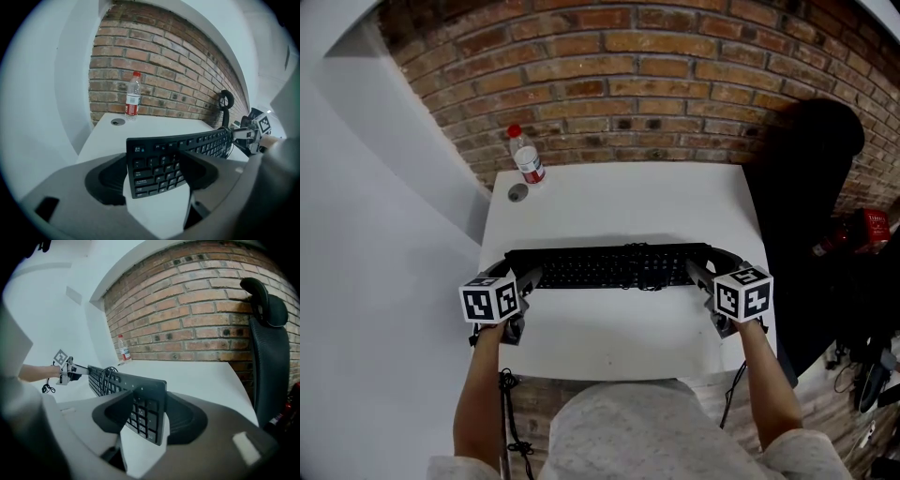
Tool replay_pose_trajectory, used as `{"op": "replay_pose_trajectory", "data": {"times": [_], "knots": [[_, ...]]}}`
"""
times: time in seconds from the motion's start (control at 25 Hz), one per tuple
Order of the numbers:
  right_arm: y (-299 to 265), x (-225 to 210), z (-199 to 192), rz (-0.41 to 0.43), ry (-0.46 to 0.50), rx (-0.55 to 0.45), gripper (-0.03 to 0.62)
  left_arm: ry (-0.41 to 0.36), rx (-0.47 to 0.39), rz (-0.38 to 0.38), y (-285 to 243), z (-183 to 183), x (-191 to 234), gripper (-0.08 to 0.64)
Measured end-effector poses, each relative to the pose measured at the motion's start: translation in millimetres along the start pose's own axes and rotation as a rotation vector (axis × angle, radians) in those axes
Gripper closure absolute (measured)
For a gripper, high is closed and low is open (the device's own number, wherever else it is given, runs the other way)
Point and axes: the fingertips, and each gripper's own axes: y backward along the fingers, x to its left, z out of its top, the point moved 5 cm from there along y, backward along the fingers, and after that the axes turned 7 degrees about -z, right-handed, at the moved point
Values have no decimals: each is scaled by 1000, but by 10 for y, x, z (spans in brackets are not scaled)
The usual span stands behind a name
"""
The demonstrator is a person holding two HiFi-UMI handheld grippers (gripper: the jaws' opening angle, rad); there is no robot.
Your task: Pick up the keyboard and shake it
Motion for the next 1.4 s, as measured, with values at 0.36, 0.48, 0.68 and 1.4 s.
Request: {"op": "replay_pose_trajectory", "data": {"times": [0.36,0.48,0.68,1.4], "knots": [[107,117,-156,-72,74,-34,360,-64,-34,-11,100,-80,-28,216],[152,154,-193,-85,93,-29,359,-70,-35,-19,150,-121,-42,219],[227,210,-237,-112,115,-21,354,-78,-28,-19,227,-174,-71,222],[456,386,-447,-165,196,-2,356,-139,31,-9,471,-448,-168,230]]}}
